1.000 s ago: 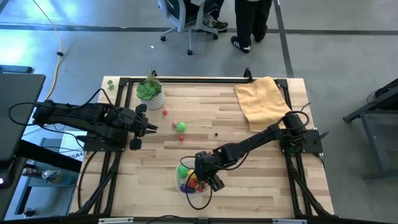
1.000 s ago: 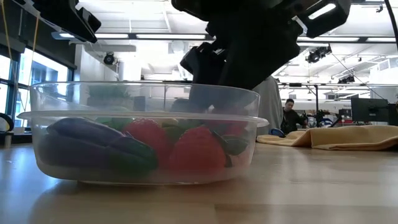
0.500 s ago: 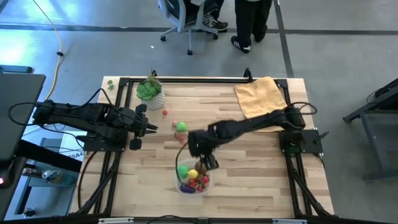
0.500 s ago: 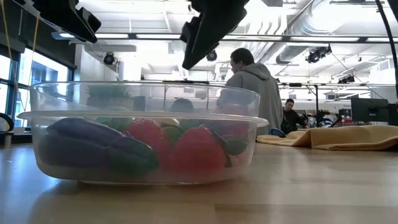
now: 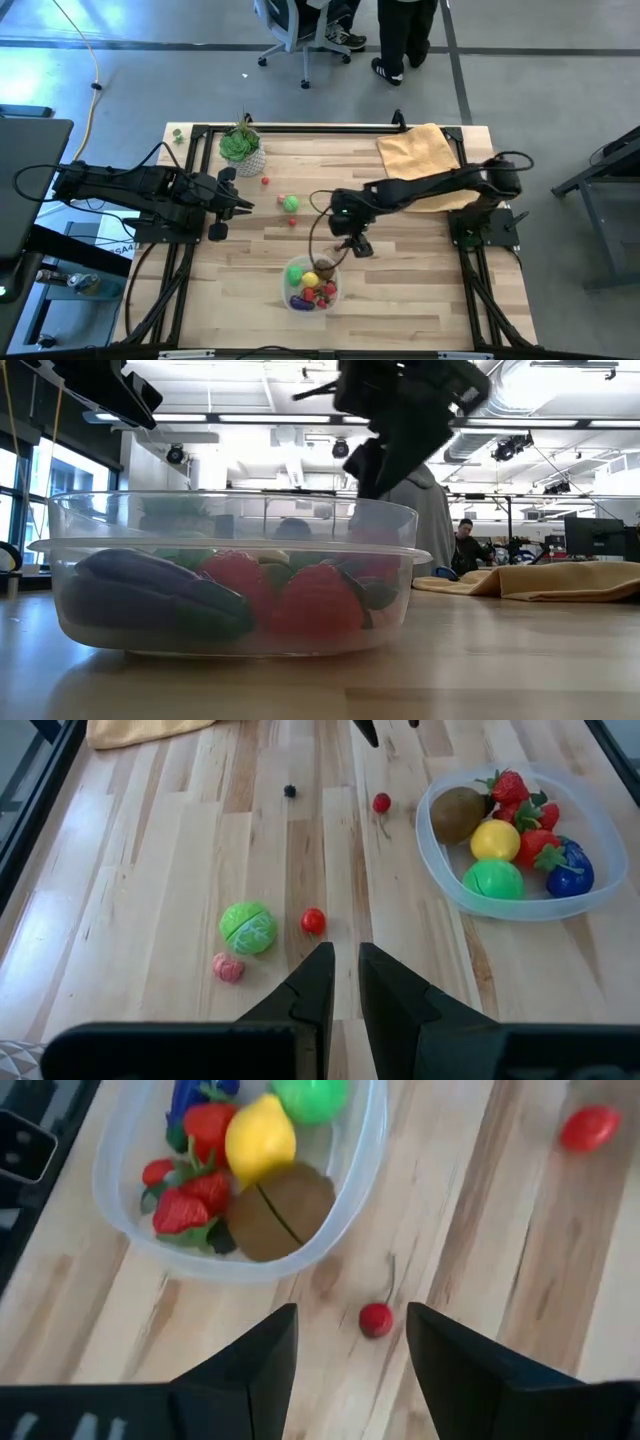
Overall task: Pick and placing Produce into tupperware
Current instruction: Put the red cherry into the transparent bin
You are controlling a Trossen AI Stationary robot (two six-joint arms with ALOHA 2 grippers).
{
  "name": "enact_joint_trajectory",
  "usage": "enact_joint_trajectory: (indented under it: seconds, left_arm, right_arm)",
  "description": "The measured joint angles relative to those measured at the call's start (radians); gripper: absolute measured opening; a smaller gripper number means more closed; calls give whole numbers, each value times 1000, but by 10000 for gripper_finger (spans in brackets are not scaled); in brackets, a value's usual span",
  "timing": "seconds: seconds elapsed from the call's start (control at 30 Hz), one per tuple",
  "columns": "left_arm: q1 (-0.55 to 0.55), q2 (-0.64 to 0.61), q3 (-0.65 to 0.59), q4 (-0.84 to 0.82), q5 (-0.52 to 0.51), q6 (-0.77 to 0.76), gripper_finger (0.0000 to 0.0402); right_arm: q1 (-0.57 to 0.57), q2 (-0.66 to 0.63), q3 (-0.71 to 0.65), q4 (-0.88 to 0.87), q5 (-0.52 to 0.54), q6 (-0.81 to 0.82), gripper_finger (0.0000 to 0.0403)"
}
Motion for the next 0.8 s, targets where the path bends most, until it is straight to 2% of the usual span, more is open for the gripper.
enact_joint_trajectory:
  seconds: [0.07,0.23,0.47,0.8]
  left_arm:
    - [0,0,0,0,0,0,40]
    - [0,0,0,0,0,0,40]
    - [0,0,0,0,0,0,40]
    - [0,0,0,0,0,0,40]
  right_arm:
    - [1,-48,-95,129,32,2,178]
    - [24,-98,-257,321,165,-27,178]
    - [26,-90,-362,453,152,46,178]
    - [29,-52,-382,551,153,102,193]
